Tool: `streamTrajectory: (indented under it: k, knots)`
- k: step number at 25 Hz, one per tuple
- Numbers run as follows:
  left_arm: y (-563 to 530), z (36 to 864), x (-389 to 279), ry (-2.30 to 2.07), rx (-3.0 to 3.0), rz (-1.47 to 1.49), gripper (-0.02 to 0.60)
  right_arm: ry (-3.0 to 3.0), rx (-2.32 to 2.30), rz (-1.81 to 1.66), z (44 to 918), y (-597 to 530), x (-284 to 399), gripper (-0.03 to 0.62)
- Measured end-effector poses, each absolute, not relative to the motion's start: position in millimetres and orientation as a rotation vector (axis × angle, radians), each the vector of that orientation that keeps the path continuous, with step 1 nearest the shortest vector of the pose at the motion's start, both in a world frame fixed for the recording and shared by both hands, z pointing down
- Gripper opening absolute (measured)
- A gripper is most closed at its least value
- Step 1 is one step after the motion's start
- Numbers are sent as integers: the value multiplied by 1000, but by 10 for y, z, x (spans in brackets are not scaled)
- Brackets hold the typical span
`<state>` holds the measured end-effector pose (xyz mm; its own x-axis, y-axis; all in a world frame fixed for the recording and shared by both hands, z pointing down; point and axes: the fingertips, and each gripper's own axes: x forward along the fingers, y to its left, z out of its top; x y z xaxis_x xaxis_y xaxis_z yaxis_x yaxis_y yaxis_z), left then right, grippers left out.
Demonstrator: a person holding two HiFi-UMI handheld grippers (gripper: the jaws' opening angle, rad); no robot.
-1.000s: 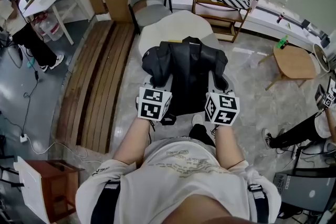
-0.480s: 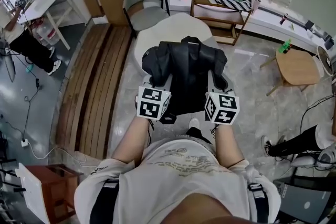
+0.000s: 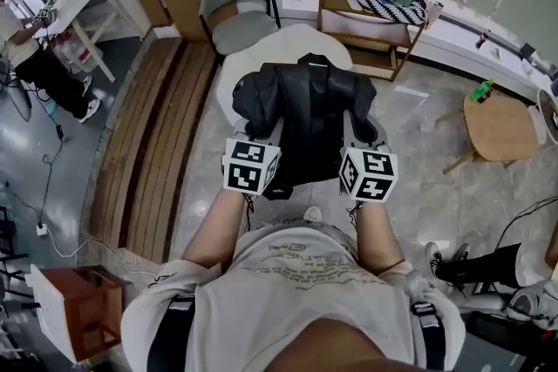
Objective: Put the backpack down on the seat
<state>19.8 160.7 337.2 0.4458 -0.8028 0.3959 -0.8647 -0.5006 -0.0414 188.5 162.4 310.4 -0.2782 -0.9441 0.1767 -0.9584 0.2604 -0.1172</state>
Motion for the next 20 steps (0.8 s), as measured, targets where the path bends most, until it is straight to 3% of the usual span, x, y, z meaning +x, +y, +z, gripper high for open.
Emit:
streamTrajectory:
  k: [8,20]
  knots:
    - [1176,3492,562,-1497,2445,583,106,-2470,1760,359,3219,1088,2238,74]
    - [847,3702,530,-1510,2367,609,106,-2484,1668,411,3422,684,2200,74]
